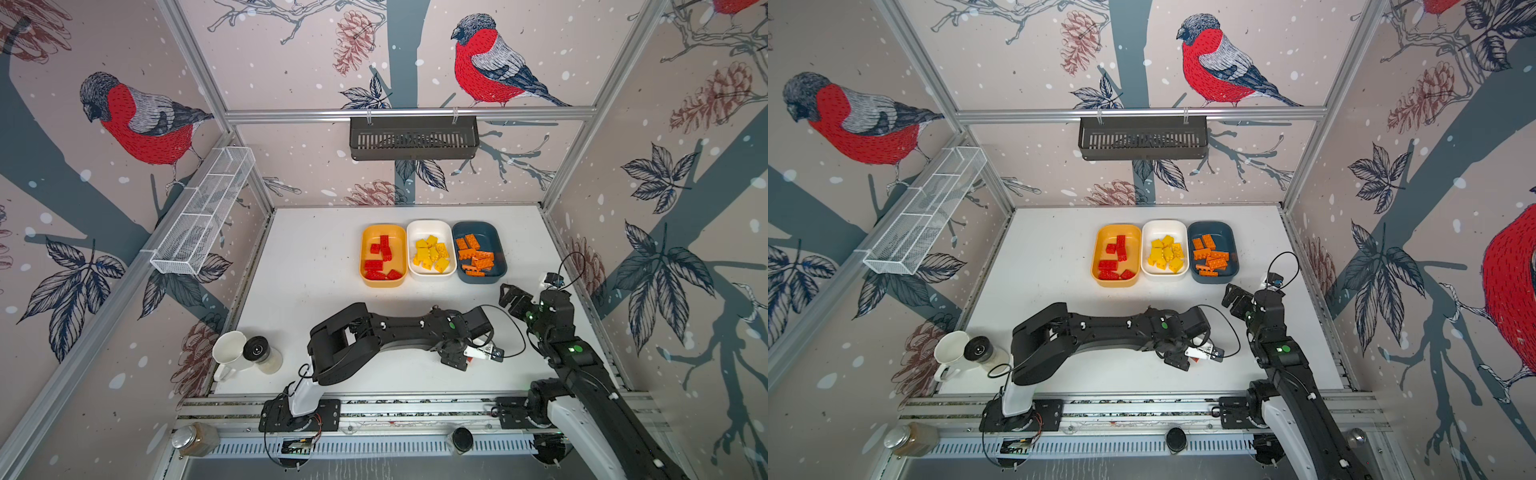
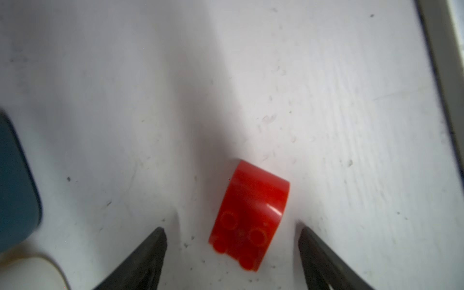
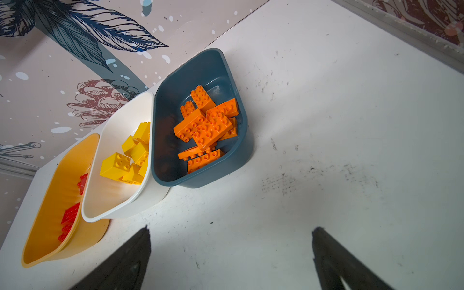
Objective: Sort the legos into containers by color
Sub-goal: Pick up the lego from the middle-left of the table.
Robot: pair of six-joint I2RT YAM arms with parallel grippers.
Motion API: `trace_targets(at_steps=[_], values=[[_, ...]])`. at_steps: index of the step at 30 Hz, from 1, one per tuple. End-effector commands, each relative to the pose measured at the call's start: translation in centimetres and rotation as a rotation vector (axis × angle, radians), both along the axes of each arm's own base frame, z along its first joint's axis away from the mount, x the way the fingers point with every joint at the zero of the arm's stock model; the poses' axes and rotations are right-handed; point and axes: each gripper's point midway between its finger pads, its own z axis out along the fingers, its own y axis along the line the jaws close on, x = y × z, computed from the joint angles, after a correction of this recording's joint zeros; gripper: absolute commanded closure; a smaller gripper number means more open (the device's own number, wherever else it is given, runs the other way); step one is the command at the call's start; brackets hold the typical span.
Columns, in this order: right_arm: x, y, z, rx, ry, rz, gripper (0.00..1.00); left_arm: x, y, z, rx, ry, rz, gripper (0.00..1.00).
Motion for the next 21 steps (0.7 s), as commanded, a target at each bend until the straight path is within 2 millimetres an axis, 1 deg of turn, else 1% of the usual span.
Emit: trace_targets(at_steps=[1,4,5,6,9,11,12,14,15,18,21], values=[[0.2,-0.2,0.5,-0.024,-0.018,0.0,0.01,-0.6,0.9,-1.4,0.08,0.025,-0.041,0.22],[0.2,-0.2,0.4,-0.026,-0.016,-0.001,0.01,-1.2,1.1,-2.2,0.096,0.057,-0.038,0.23],[0.2,-0.2,0.5,-0.025,-0.019,-0.002,0.01,-1.5,1.1,-2.3,0.092,0.075,-0.043,0.25],[0.2,-0.2,0.4,-0.023,-0.019,-0.003,0.0,-1.8,1.0,-2.6,0.09,0.096,-0.047,0.28],[0.2,-0.2,0.4,-0.021,-0.017,-0.004,0.01,-2.4,0.5,-3.3,0.092,0.145,-0.05,0.42],[0.1,-0.3,0.5,-0.023,-0.018,-0.005,0.01,-2.2,0.3,-3.3,0.086,0.16,-0.04,0.44],[0.1,-0.3,0.6,-0.023,-0.02,-0.005,0.01,-2.1,0.3,-3.1,0.079,0.168,-0.033,0.48],[0.2,-0.4,0.8,-0.029,-0.021,-0.006,0.0,-1.5,0.4,-2.2,0.054,0.188,-0.002,0.59],[0.2,-0.4,0.9,-0.033,-0.023,-0.008,0.0,-1.0,0.5,-1.6,0.034,0.197,0.019,0.63],[0.3,-0.5,1.1,-0.038,-0.027,-0.011,0.01,1.3,1.0,1.1,-0.075,0.228,0.11,0.69],[0.5,-0.5,1.2,-0.037,-0.034,-0.014,0.0,3.2,2.0,3.3,-0.179,0.228,0.176,0.72]])
